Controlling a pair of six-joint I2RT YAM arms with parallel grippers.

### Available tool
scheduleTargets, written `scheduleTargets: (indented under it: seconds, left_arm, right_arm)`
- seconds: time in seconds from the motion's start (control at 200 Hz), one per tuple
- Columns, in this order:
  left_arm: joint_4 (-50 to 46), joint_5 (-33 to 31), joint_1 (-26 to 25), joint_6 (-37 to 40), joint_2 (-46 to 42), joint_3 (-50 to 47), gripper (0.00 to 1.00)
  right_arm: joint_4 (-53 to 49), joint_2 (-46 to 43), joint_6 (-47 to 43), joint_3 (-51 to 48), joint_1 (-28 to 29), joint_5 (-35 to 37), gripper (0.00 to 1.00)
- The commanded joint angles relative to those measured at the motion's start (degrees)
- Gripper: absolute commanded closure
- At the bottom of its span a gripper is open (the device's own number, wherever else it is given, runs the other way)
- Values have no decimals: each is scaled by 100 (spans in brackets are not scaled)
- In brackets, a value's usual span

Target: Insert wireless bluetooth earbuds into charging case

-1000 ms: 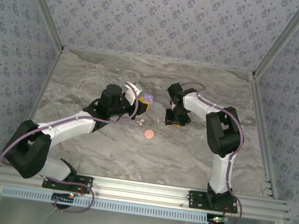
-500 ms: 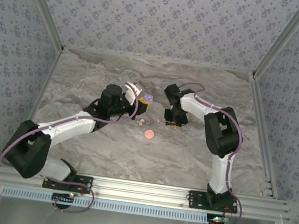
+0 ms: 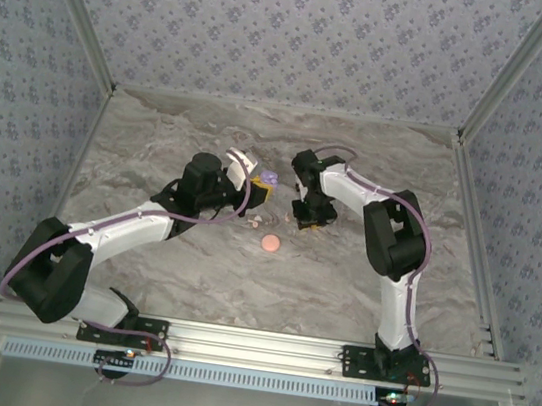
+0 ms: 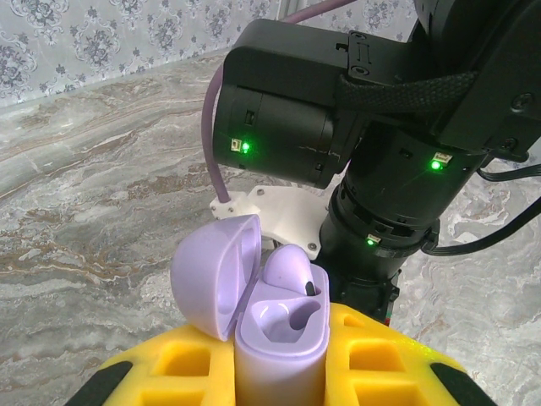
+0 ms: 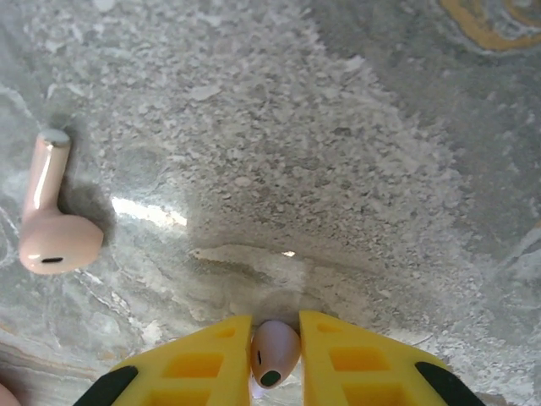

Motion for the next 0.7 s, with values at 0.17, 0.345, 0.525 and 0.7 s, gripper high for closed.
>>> scheduleTargets:
  seconds: [0.17, 0.345, 0.525, 0.7]
  left_arm:
    - [93, -48, 8, 58, -71, 42, 86]
    - [90, -48, 9, 70, -54, 58, 86]
    - [47, -48, 3, 113, -55, 77, 86]
    - [71, -39, 6, 121, -30, 77, 86]
  right_arm:
    - [-530, 124, -1276, 123, -67, 194, 76]
    - [-535, 80, -977, 160, -186, 120, 63]
    - [-473, -160, -140, 161, -337, -96, 57]
    - [55, -616, 980, -221, -404, -688, 49]
